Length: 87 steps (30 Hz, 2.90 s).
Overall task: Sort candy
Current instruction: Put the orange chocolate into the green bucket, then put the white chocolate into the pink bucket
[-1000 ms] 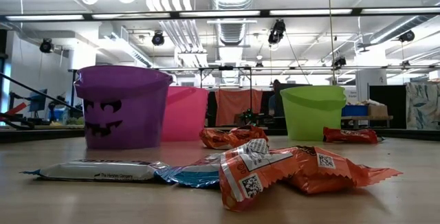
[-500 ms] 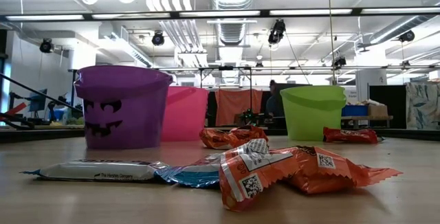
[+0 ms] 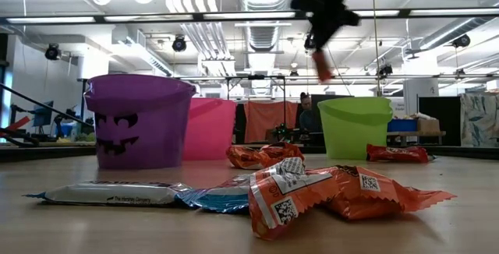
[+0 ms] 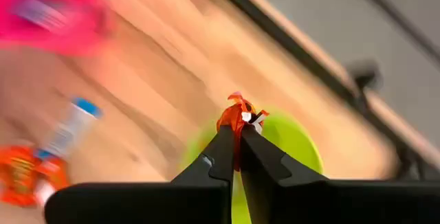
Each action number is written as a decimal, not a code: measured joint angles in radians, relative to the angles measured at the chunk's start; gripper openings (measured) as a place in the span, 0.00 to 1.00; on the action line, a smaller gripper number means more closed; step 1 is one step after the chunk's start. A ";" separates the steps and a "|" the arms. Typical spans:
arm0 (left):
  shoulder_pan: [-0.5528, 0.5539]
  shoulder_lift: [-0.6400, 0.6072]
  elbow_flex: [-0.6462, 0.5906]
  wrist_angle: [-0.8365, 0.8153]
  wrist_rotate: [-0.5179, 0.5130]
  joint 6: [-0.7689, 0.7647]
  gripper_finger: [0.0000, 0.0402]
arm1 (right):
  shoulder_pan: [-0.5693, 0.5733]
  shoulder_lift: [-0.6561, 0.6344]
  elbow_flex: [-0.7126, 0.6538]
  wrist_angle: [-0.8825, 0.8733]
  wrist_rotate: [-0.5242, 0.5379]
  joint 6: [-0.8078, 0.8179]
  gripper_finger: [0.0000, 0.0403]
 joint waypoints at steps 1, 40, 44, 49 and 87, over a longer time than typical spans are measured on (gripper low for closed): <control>0.000 0.000 0.000 -0.001 0.000 0.000 0.36 | -0.013 0.000 -0.013 -0.045 0.000 0.036 0.03; 0.018 -0.001 0.000 -0.009 0.076 -0.018 0.36 | 0.019 -0.069 -0.046 -0.125 -0.406 0.183 0.40; 0.023 -0.002 0.000 -0.009 0.147 -0.019 0.36 | 0.141 -0.113 -0.047 -0.126 -0.506 0.222 0.40; 0.036 -0.010 0.000 -0.008 0.271 0.021 0.36 | 0.307 -0.144 -0.048 -0.127 -0.509 0.264 0.40; 0.053 -0.274 -0.436 0.591 0.434 0.166 0.19 | 0.954 -0.141 -0.870 0.471 -0.472 0.373 0.40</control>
